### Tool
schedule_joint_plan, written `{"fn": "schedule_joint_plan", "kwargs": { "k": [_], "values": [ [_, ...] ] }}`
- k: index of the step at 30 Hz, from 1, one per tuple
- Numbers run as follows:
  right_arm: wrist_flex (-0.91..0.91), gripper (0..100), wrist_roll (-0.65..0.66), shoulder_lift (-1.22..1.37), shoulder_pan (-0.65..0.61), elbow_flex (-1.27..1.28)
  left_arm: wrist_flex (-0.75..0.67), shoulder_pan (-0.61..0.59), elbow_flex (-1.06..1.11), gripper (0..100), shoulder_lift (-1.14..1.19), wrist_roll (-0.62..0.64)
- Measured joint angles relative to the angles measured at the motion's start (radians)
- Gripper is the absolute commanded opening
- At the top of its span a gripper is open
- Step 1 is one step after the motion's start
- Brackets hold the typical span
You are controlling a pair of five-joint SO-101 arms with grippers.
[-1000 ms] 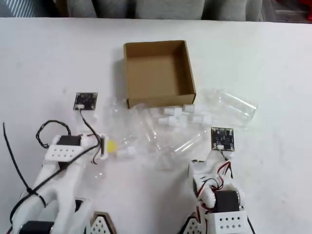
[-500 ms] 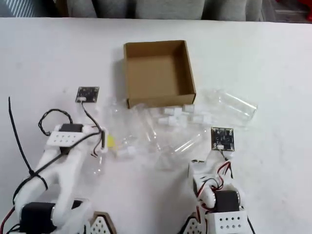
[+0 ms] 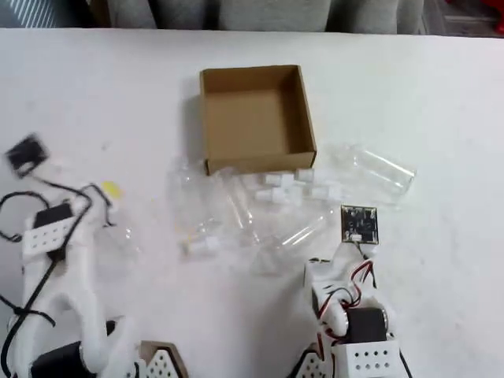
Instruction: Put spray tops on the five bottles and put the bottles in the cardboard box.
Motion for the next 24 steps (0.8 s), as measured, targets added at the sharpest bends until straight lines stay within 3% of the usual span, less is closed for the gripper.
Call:
{"fn": "schedule_joint_plan", "kwargs": {
  "k": [3, 9, 12, 17, 24],
  "values": [
    [0.0, 1.6, 0.0, 0.0, 0.0, 0.0, -0.026, -0.101, 0.0, 22, 0.0, 0.021],
    [0.0, 1.6, 0.0, 0.0, 0.0, 0.0, -0.038, -0.15, 0.028, 49, -0.003, 0.006],
    [0.0, 1.6, 0.0, 0.0, 0.0, 0.0, -0.038, -0.155, 0.068, 56, -0.003, -0.043],
    [0.0, 1.6, 0.0, 0.0, 0.0, 0.0, -0.038, -0.206, 0.083, 50, -0.003, -0.164],
    [0.0, 1.6, 0.0, 0.0, 0.0, 0.0, 0.051, -0.255, 0.021, 27, -0.124, -0.46]
  ]
}}
